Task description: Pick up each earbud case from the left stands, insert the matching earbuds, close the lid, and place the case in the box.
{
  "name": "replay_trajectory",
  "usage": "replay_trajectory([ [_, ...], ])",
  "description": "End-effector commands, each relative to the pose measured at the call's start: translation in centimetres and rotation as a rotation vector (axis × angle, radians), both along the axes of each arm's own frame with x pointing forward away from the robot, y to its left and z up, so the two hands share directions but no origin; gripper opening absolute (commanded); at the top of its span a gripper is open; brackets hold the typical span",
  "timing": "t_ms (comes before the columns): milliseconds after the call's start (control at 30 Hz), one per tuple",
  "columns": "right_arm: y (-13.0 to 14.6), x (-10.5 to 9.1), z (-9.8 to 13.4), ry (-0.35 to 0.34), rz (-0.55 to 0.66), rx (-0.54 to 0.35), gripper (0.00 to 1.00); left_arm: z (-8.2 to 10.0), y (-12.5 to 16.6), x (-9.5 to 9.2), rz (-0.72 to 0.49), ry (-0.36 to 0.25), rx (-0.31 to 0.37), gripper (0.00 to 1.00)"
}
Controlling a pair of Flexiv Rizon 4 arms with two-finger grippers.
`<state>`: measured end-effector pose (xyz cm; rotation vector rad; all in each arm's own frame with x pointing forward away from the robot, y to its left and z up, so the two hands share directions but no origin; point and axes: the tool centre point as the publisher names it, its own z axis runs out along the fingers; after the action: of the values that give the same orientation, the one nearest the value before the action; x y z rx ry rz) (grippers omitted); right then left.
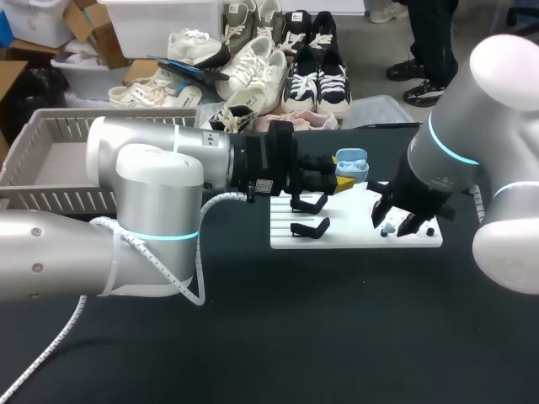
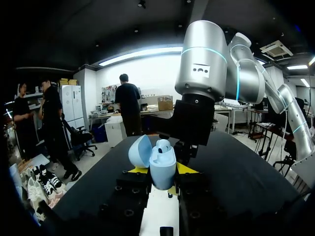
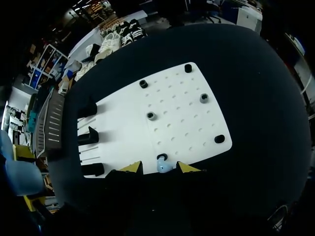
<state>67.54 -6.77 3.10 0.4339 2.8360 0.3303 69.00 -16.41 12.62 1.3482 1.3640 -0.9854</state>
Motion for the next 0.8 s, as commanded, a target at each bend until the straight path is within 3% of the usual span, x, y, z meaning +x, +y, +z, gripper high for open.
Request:
replay_trajectory([
  [33,-0.05,0.04,-0.22,0.002,0.004,0.003,0.41,-0.05,0.04,-0.11,0.004,-0.002,-0.002,0.0],
  [800,0.25,-0.23,-0.61,0.001,0.001,0.01,0.39,-0.05,0.04,-0.11,0.004,-0.002,-0.002,0.0],
])
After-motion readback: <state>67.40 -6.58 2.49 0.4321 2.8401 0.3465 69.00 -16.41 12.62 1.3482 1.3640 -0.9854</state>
